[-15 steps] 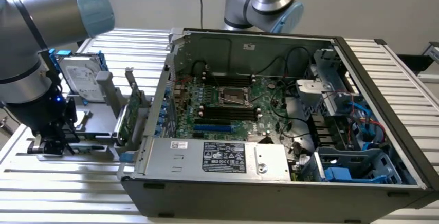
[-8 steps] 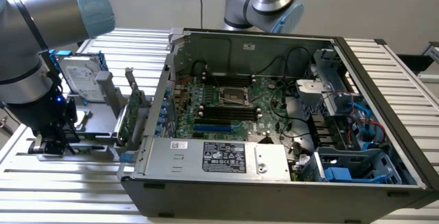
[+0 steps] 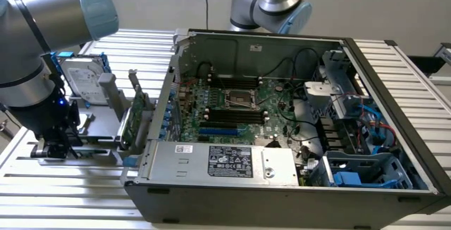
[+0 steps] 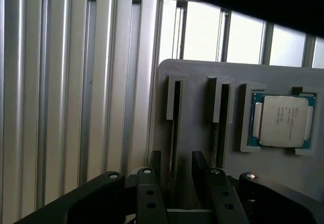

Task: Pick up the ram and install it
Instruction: 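Pick up the ram and move it above insertion slot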

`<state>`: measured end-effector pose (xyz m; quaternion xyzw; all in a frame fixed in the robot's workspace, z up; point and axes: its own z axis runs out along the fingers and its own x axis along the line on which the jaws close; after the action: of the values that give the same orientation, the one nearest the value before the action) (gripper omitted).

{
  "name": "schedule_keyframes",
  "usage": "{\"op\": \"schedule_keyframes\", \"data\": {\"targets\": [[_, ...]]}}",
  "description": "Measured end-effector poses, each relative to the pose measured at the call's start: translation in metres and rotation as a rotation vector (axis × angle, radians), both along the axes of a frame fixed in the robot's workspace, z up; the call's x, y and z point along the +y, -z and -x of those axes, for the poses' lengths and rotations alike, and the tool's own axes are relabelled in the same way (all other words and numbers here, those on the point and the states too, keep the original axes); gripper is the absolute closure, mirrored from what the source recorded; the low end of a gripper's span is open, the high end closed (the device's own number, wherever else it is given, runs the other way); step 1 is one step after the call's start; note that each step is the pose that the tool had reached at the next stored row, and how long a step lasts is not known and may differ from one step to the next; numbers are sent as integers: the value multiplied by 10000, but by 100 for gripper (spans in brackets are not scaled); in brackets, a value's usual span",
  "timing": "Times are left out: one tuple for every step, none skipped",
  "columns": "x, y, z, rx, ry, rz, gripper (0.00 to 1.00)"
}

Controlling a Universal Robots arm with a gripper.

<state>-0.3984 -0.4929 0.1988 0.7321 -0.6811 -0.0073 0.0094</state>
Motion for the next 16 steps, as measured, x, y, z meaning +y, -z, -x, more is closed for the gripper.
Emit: {"op": "schedule_keyframes", "data": {"targets": [[1,2,0,0,-4,-13,62],[1,5,0,-1,-8,-26,62],[1,6,-1,-1,-13,-32,62],[0,6,-1,0,-14,-35,62],[0,6,-1,1,-15,-35,62],[0,6,-1,0,-14,-36,62],[0,6,-1,1,-15,-35,62],[0,6,-1,0,-14,-35,62],[0,6,-1,0,-14,-35,62],[0,6,0,1,-14,-35,62],[0,6,-1,0,-14,-35,62],[0,6,-1,0,-10,-36,62],[0,6,-1,0,-3,-35,62],[0,6,-1,1,3,-35,62],[0,6,-1,0,9,-35,62],[0,6,0,1,18,-35,62]]}}
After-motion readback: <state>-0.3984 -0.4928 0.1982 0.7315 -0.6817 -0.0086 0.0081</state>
